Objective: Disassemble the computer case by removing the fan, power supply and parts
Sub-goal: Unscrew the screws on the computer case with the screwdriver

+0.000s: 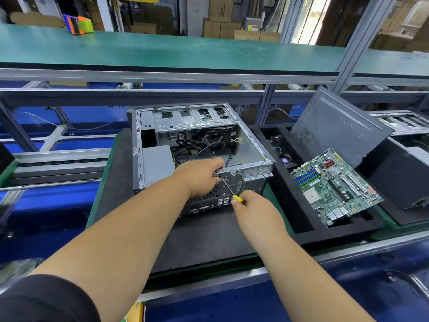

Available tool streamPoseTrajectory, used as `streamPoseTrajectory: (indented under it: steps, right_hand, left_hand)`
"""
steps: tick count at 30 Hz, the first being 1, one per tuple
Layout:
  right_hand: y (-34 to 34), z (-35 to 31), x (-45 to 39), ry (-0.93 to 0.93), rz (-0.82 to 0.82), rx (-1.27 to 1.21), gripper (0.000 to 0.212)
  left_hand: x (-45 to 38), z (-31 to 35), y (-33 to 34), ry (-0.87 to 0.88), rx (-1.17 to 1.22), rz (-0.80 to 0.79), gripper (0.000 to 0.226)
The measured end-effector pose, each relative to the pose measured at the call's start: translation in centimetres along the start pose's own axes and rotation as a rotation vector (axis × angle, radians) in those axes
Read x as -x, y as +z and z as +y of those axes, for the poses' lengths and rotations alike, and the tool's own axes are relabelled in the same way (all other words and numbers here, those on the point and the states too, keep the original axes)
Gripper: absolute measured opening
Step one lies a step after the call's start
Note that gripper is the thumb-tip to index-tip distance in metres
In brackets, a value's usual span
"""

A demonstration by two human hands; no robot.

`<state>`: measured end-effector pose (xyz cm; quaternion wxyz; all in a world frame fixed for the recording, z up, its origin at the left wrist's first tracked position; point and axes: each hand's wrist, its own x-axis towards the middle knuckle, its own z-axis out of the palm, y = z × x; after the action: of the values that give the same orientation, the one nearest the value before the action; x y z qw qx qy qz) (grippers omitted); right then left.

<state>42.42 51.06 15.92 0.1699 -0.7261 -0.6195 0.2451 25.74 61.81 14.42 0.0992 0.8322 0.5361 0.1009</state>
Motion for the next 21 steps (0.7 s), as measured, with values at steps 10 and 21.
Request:
streamPoseTrajectory:
  steps: [10,21]
  right_hand:
    - [0.6,-0.4,-0.5,0.079,-0.098,-0.261,0.029]
    - [-0.4,-0.1,-0.7,0.371,-0.378,-0.914,0.03]
  left_hand:
    - [0.0,-0.1,0.1,0.003,-0.019,-0.002,0.014]
    - [0.1,-0.1,-0.1,-0.004,0.008,-0.001,0.018]
